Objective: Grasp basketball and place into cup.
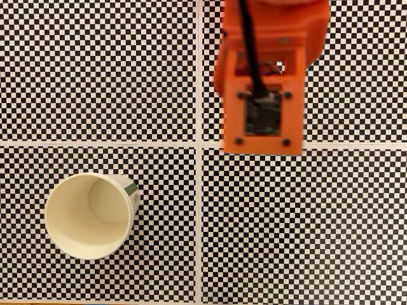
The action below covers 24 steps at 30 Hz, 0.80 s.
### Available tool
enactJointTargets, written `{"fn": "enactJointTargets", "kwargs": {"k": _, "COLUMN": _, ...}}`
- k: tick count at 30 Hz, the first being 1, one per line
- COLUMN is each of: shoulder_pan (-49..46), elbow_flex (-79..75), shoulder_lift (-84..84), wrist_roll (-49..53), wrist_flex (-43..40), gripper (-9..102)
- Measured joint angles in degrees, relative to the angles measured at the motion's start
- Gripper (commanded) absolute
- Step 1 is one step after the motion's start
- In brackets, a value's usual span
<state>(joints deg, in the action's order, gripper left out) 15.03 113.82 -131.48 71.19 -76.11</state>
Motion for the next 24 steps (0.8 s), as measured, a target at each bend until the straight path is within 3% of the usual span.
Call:
{"fn": "enactJointTargets", "kwargs": {"k": 5, "shoulder_pan": -4.31, "elbow_flex": -8.53, "shoulder_lift": 3.34, "wrist_roll": 2.81, "wrist_flex": -5.01, "gripper": 17}}
{"fn": "enactJointTargets", "kwargs": {"k": 24, "shoulder_pan": -13.45, "elbow_flex": -24.96, "shoulder_lift": 20.13, "wrist_roll": 5.19, "wrist_flex": -5.10, "gripper": 22}}
